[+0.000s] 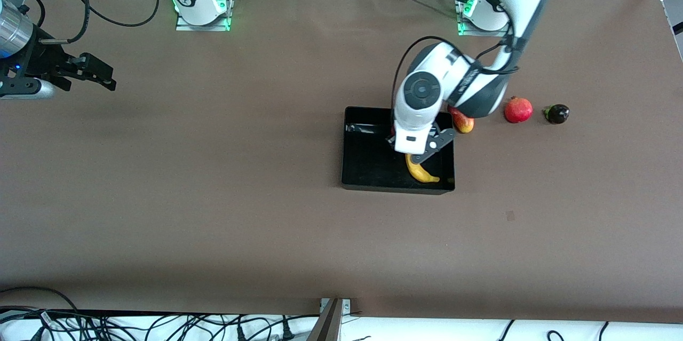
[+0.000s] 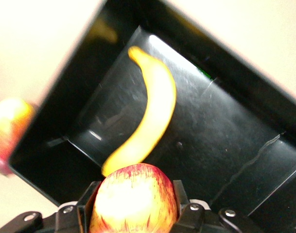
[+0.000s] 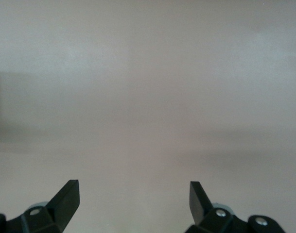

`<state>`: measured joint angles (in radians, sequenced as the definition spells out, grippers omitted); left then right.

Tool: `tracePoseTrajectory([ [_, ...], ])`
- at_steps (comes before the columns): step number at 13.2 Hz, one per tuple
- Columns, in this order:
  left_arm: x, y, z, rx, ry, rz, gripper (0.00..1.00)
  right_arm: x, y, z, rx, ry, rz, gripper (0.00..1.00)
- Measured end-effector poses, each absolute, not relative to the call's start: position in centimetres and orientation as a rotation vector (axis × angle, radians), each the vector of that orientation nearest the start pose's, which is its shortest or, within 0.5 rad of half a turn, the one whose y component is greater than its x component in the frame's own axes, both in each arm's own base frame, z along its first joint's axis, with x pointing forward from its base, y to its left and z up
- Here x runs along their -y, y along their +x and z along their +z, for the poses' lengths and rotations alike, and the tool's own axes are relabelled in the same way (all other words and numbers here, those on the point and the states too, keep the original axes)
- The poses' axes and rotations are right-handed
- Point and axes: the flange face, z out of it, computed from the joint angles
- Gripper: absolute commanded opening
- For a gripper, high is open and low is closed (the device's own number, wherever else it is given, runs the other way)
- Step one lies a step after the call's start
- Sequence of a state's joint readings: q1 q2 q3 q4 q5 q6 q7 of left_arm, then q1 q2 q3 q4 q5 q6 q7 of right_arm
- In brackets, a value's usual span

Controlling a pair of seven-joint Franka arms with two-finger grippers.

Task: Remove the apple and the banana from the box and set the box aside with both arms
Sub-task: 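Carry the apple out of the tray and set it on the table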

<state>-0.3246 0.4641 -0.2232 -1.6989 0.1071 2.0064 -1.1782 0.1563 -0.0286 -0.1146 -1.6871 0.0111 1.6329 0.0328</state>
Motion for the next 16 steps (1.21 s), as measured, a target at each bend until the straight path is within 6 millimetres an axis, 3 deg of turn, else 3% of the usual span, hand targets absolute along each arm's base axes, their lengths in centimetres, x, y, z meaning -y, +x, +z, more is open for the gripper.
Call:
tracePoseTrajectory([
  [2, 27.4, 58.1, 33.2, 0.723, -2.923, 0.205, 0.04, -2.3, 54.8, 59.0, 0.013, -3.128, 0.041, 1.00],
  [4, 20.9, 60.4, 33.2, 0.591, -2.953, 0.258, 0.05, -2.3, 54.8, 59.0, 0.012, -3.128, 0.041, 1.00],
  [7, 9.1, 63.7, 31.3, 0.428, -3.026, 0.251, 0.05, -2.3, 54.8, 59.0, 0.011, -3.128, 0.041, 1.00],
  [9, 3.6, 65.1, 29.2, 0.386, -3.066, 0.182, 0.05, -2.3, 54.8, 59.0, 0.011, -3.128, 0.041, 1.00],
  [11, 1.1, 66.0, 26.1, 0.372, -3.069, 0.101, 0.05, -2.3, 54.8, 59.0, 0.012, -3.128, 0.041, 1.00],
  [15, -0.5, 66.8, 20.0, 0.251, -3.023, -0.008, 0.07, -2.3, 54.8, 59.1, 0.013, -3.128, 0.041, 1.00],
  [16, -0.6, 66.9, 18.9, 0.232, -3.023, -0.033, 0.17, -2.3, 54.8, 59.1, 0.013, -3.128, 0.041, 1.00],
])
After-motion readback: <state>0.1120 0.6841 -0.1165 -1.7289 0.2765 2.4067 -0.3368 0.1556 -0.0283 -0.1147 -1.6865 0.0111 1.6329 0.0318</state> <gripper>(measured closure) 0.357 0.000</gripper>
